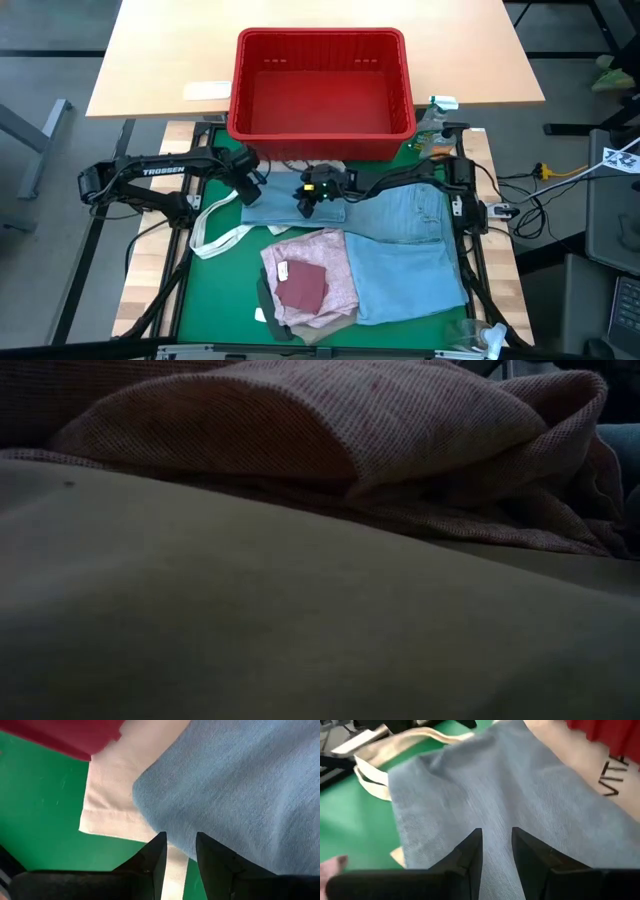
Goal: Fold laundry
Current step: Fold the blue jeans
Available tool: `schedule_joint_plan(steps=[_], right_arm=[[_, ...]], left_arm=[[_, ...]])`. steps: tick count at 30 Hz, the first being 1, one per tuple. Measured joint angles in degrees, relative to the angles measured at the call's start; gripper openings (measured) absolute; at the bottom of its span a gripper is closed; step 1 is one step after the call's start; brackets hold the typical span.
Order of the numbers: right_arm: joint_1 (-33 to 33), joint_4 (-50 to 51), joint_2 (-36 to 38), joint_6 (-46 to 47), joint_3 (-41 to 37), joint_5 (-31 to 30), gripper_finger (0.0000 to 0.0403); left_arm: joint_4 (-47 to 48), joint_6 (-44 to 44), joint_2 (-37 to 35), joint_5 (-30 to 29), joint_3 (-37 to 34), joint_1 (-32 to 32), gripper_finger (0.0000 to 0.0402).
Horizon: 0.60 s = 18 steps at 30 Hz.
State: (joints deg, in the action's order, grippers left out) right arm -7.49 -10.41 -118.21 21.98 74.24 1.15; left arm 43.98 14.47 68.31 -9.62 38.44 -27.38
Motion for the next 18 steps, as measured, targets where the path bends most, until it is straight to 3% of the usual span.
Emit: schedule_joint_plan(steps=[6,11,18], right_arm=[[0.0,0.13,0.71,0.0,-0.01,-0.01,0.0106],[0.0,0.31,0.74,0.0,-0.01,0.01,0.0106],[-0.02,0.42,0.74,-0.94,-0.01,3.03,0.0106]], left_arm=[[0.38,0.29,0.0,2.03,-0.02,0.0,0.0113],[2.17,0.93,0.0,6.77,-0.01,0.0,0.0162],[9.23,11.08,0.0,10.88,0.0,0.0,0.0224]])
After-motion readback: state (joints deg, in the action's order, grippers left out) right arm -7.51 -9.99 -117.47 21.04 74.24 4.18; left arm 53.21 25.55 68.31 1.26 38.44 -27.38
